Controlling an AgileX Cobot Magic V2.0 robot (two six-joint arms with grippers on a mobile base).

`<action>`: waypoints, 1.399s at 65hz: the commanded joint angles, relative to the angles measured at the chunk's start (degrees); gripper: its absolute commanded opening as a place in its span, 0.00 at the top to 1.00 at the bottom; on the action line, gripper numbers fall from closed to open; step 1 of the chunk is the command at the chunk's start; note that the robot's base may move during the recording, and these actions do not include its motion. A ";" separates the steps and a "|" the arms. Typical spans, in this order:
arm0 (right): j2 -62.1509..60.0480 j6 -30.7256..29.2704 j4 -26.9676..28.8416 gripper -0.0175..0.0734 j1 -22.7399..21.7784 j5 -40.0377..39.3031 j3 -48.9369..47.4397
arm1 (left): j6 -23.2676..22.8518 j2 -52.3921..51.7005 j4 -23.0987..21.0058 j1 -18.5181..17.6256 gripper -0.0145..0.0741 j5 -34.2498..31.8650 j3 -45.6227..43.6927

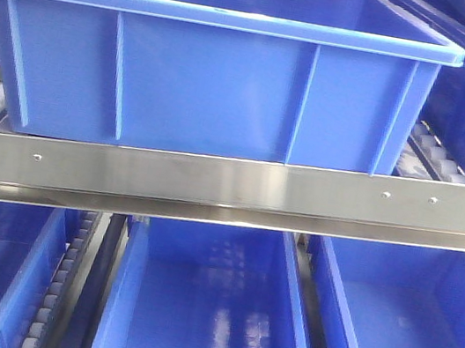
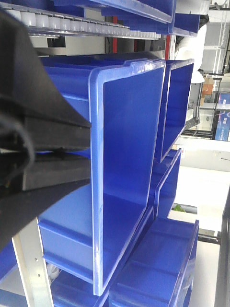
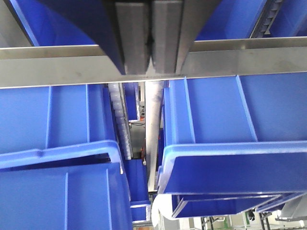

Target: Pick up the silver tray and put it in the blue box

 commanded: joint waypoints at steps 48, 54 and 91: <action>-1.10 -0.39 -0.92 0.75 -0.39 -5.00 -1.05 | -0.22 0.35 -0.48 0.32 0.84 -3.63 -1.61; -1.10 -0.39 -0.92 0.75 -0.39 -5.00 -1.05 | -0.22 -1.39 -2.02 3.17 0.84 1.48 -1.61; -1.10 -0.39 -0.92 0.75 -0.39 -4.93 -1.05 | 17.70 -15.94 -16.19 18.36 0.84 6.97 9.80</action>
